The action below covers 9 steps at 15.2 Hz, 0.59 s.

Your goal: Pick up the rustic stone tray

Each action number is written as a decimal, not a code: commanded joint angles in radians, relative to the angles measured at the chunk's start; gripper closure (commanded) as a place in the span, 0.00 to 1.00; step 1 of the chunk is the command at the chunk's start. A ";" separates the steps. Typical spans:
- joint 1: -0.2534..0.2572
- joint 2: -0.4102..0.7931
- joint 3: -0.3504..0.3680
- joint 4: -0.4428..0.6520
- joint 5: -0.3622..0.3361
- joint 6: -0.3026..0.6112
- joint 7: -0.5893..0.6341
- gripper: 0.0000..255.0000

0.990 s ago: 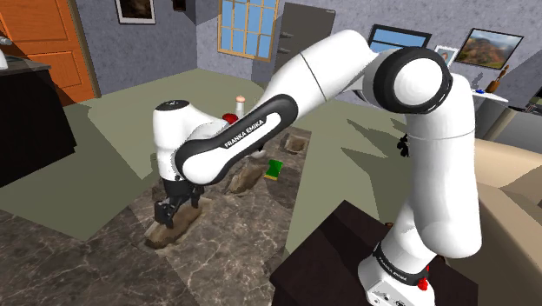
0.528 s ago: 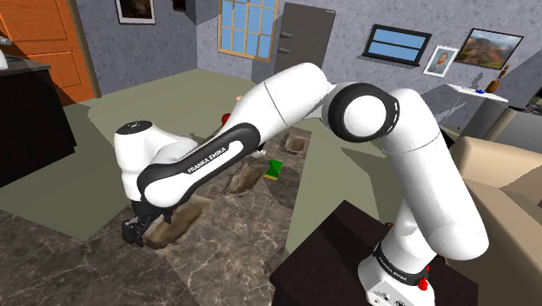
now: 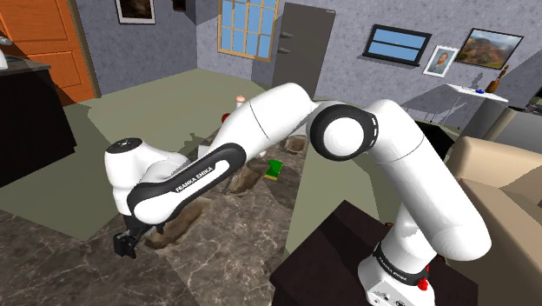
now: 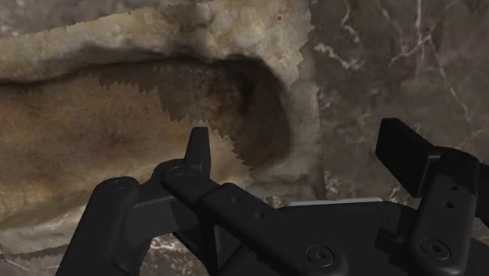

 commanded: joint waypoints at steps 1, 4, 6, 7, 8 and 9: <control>0.004 0.026 -0.006 0.007 -0.005 0.020 0.001 0.00; 0.003 0.025 -0.006 0.005 -0.006 0.021 0.001 1.00; 0.004 0.025 -0.006 0.004 -0.006 0.021 0.002 1.00; 0.004 0.025 -0.006 0.004 -0.006 0.022 0.002 1.00; 0.004 0.025 -0.006 0.003 -0.006 0.022 0.002 1.00; 0.004 0.025 -0.006 0.003 -0.006 0.022 0.002 1.00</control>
